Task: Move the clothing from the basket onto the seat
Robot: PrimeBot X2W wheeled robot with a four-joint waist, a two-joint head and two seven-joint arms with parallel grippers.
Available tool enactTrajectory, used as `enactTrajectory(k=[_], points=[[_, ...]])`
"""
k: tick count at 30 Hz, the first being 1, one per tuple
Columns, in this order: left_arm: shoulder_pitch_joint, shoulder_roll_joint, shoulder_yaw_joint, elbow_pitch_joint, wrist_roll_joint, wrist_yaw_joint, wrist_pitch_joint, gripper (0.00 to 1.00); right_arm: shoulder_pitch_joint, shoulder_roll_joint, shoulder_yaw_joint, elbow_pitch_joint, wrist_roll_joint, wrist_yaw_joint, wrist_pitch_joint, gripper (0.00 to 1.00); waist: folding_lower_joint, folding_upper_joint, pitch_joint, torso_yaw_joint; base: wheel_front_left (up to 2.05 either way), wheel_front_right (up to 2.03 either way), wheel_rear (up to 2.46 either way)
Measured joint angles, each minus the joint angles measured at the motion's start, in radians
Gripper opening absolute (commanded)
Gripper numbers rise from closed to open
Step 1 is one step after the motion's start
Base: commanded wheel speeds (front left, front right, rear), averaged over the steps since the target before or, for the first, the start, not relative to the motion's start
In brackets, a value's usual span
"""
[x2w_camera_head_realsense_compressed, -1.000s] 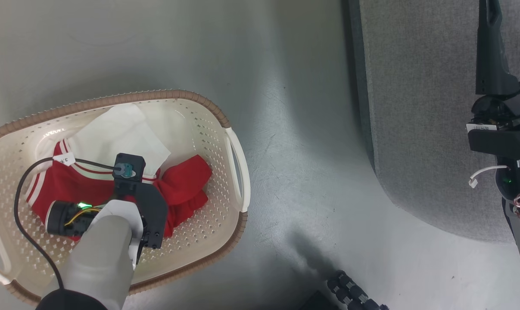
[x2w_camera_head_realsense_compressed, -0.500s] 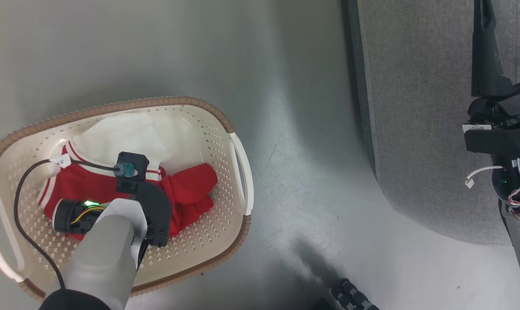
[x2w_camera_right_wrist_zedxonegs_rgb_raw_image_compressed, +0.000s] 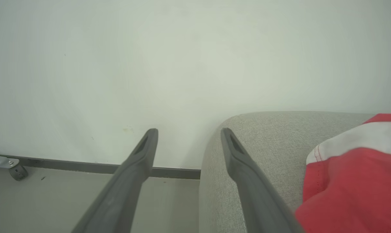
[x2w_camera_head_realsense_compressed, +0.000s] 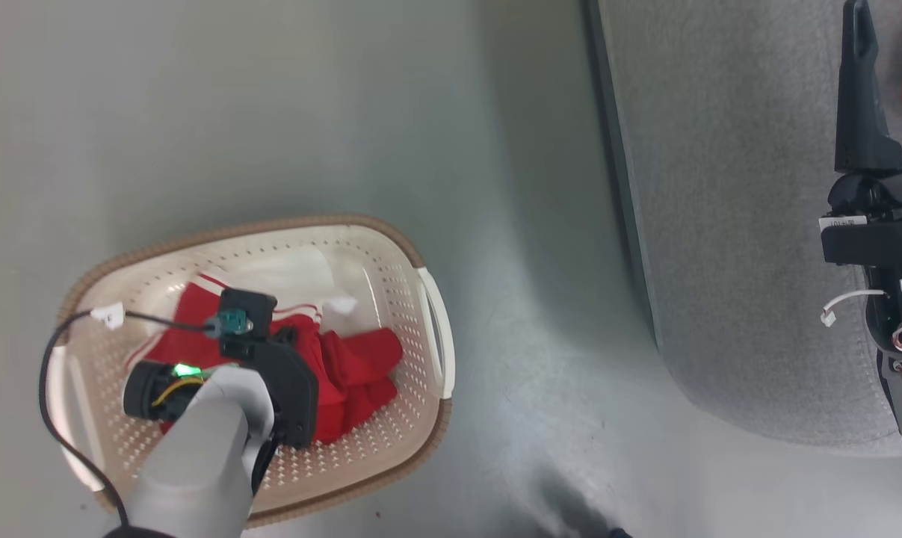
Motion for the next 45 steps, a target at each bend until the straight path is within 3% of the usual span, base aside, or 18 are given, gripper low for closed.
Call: enactTrajectory(k=[28,45], points=[[0.212,-0.027,-0.011,-0.081,-0.070,-0.043,-0.210,0.00,0.201,-0.022,-0.015,0.096,-0.002,0.000,0.000,1.00,0.0000,-0.0001,-0.420,0.115,0.00,0.00,0.00],[0.282,-0.029,-0.035,-0.304,-0.132,-0.044,-0.233,0.00,0.328,-0.022,0.013,0.097,0.004,0.000,0.000,1.00,0.0000,-0.0001,-0.632,0.147,0.00,0.00,0.00]])
